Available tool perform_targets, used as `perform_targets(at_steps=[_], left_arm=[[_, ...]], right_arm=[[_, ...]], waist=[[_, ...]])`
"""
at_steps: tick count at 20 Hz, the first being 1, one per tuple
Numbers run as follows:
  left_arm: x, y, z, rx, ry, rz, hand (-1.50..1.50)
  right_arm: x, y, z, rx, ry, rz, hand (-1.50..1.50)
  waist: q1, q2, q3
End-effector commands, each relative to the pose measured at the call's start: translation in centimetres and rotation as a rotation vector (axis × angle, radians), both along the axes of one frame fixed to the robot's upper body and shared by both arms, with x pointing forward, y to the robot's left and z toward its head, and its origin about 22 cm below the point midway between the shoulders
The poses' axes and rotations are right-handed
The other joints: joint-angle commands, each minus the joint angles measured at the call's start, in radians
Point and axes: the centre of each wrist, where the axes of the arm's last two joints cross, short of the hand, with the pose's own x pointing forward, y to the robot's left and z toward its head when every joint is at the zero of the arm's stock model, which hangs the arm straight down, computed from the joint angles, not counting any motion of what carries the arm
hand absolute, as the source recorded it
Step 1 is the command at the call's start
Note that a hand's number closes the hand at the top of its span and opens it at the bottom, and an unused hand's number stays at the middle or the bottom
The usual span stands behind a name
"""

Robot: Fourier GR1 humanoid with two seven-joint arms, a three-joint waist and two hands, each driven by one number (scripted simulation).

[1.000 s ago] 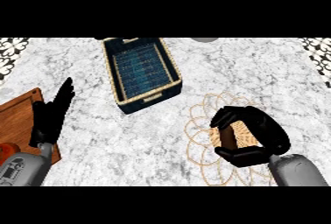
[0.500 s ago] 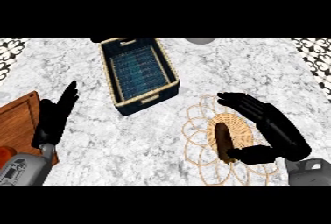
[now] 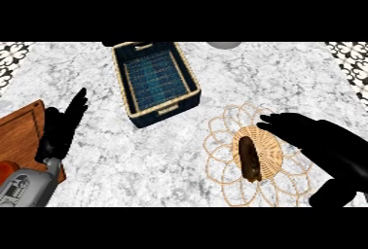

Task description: Pick the sweet potato from the placemat and place it in the basket

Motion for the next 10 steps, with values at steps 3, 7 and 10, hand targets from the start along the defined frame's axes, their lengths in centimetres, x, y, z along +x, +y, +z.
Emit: perform_targets(at_steps=[3,7,10], left_arm=[[0.7,-0.7,0.4,-0.016,-0.015,-0.029,0.0],[-0.1,-0.5,1.3,0.002,-0.004,-0.043,0.0],[-0.3,-0.1,0.1,0.014,-0.013,-0.021,0.0]], right_arm=[[-2.4,2.7,3.3,-0.1,0.141,0.001,-1.5],[-2.9,3.8,3.6,-0.079,0.154,-0.072,-1.5],[-3.8,2.5,4.8,-0.062,0.131,-0.093,-1.5]], waist=[[0.018,0.01,0.003],[0.028,0.01,0.005],[0.025,0.011,0.006]])
